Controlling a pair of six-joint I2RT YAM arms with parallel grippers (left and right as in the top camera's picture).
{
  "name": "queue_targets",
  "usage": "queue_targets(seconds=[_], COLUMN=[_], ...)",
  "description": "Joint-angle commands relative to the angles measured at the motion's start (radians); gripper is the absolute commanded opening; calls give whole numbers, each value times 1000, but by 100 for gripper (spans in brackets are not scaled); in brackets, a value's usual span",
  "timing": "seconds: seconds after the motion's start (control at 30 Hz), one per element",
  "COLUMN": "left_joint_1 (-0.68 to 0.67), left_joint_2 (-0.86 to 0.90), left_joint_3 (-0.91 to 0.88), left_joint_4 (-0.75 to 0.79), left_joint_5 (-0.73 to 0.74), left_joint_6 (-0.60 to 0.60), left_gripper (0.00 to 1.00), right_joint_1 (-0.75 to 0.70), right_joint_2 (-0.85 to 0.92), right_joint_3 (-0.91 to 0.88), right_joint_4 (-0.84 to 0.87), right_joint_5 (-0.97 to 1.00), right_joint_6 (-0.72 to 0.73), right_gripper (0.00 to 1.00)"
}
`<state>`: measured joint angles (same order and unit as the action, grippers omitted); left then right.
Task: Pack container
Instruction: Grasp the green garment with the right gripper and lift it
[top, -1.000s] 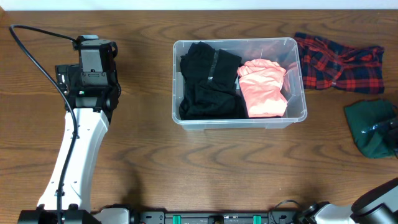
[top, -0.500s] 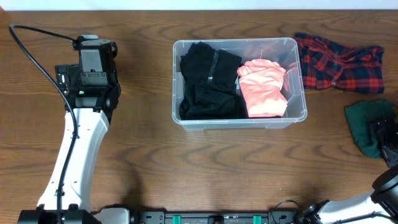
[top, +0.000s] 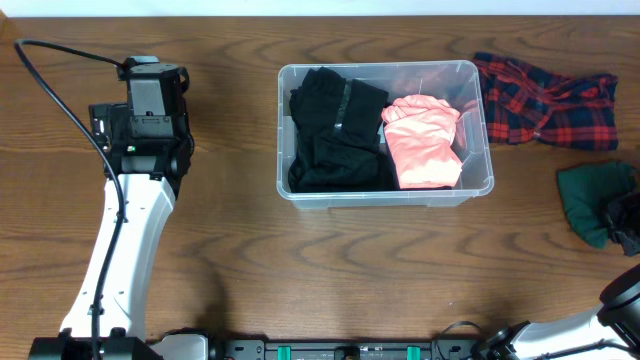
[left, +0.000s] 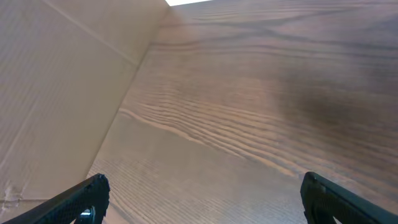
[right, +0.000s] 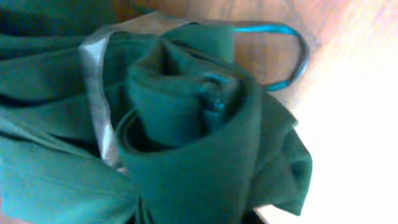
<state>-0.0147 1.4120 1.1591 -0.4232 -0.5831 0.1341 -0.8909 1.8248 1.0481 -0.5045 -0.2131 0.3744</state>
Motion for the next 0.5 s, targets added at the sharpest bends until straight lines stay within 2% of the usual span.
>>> queue_targets(seconds=[0.0,0.27,0.47], left_joint_1=[3,3,3], left_joint_2=[6,6,6], left_joint_3=[18,18,18], left_joint_4=[-3,-3,-3], left_joint_5=[-9,-9,-9], left_joint_6=[-1,-1,-1], left_gripper=[98,98,98], right_joint_1=[8,23,132], right_joint_2=[23,-157,-354], right_joint_3=[-21,6,55], right_joint_4=[-16,-40,-97], right_joint_5=[-23,-146,-169], right_joint_6=[-10,-18,-39], right_gripper=[1,1,1])
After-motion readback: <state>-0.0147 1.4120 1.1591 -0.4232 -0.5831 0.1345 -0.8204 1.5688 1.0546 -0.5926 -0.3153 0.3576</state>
